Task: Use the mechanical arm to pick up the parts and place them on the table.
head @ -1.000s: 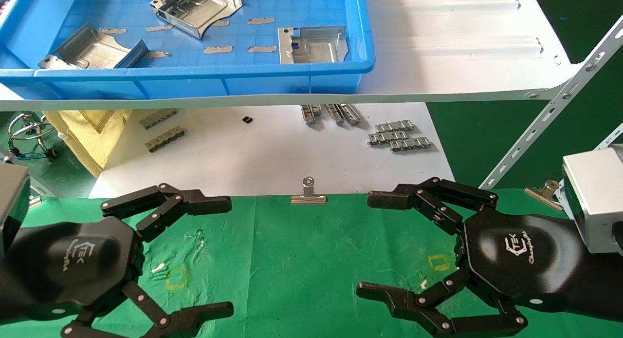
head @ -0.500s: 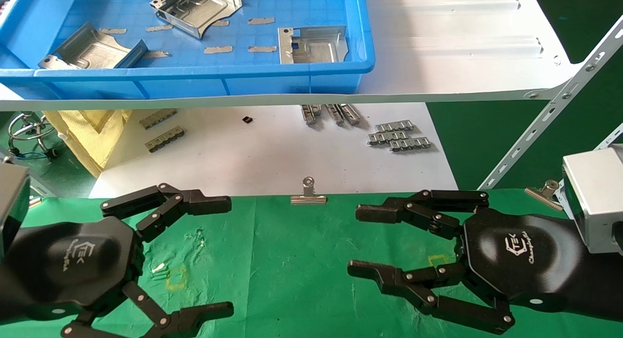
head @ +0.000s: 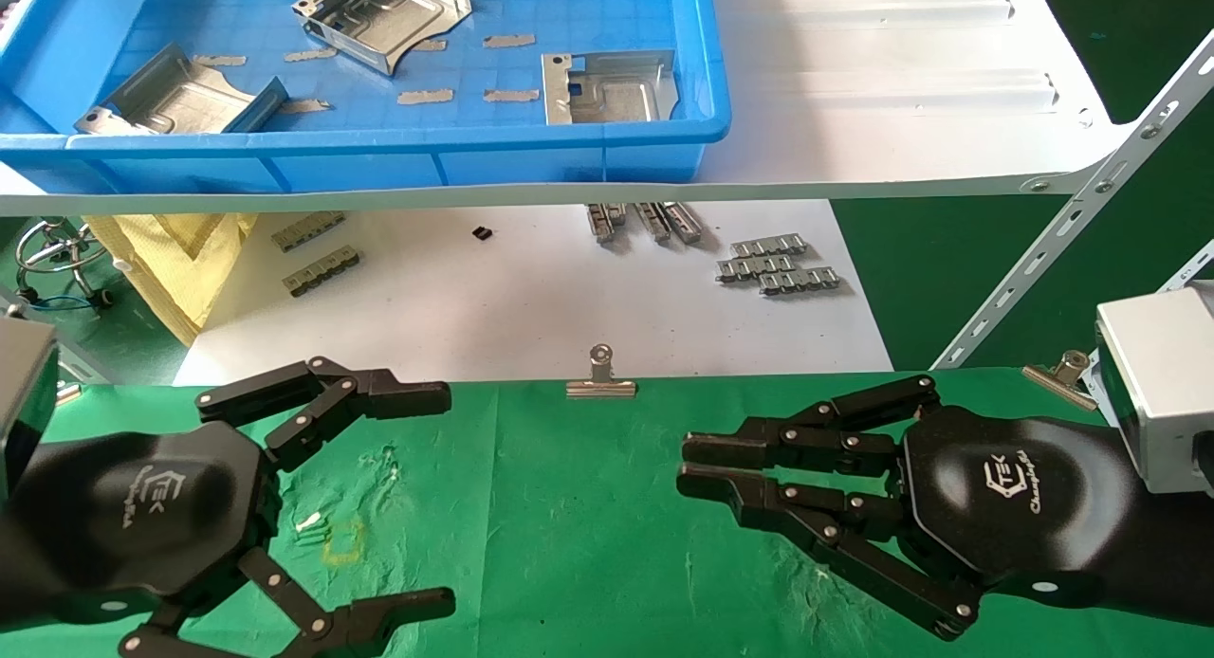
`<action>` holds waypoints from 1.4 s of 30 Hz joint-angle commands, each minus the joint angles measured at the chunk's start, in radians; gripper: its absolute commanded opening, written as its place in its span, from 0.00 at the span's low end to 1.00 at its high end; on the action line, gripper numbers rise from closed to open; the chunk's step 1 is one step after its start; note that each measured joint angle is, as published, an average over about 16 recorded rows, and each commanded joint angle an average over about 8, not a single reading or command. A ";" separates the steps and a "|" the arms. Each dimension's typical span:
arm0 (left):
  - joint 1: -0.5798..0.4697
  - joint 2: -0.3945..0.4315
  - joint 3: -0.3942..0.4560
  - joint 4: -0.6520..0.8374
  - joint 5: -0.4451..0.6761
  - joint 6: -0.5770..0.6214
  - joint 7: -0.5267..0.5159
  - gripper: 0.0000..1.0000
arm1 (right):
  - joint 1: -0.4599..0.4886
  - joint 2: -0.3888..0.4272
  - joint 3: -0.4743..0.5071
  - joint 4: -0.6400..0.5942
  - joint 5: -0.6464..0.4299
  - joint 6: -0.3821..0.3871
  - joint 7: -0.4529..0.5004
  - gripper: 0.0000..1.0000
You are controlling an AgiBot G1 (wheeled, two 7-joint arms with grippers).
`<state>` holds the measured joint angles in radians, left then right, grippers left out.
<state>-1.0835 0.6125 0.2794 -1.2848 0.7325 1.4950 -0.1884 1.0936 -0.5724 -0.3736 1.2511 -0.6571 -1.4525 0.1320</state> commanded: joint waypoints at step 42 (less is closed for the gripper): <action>-1.004 0.641 0.296 1.214 0.754 -0.708 0.069 0.00 | 0.000 0.000 0.000 0.000 0.000 0.000 0.000 0.74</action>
<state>-2.0824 1.2485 0.5735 -0.0788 1.4835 0.7850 -0.1229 1.0937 -0.5724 -0.3738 1.2510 -0.6570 -1.4525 0.1319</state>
